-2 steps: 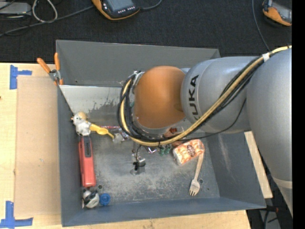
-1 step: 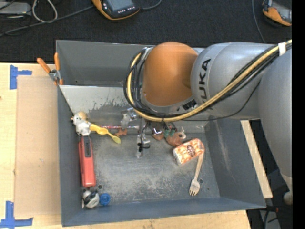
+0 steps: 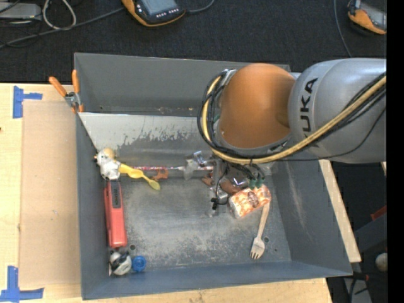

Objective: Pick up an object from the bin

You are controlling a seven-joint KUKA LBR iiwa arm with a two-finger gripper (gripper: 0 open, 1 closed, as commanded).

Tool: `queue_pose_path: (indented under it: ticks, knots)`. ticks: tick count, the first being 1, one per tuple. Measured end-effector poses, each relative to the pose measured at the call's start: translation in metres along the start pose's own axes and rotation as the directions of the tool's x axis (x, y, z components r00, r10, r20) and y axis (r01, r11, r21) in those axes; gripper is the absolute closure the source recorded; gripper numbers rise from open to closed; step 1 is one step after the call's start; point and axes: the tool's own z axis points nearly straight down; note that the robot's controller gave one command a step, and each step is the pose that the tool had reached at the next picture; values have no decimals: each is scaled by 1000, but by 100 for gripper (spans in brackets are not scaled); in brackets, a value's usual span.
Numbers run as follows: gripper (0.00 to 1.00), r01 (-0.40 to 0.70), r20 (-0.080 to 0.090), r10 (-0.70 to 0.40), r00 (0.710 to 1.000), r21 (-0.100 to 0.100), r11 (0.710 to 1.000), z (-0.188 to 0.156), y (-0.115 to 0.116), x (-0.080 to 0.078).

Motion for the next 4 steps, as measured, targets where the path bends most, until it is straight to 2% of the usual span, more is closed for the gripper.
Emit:
queue_pose_path:
  ticks: [1,2,3,4]
  knots:
    - [0,-106,10,106,994,-2,994,-24,-32,-5]
    - [0,-43,0,43,999,-1,999,-18,-69,12]
    - [0,-187,15,187,982,-3,982,7,-97,-3]
    - [0,-126,5,126,992,-1,992,9,-137,34]
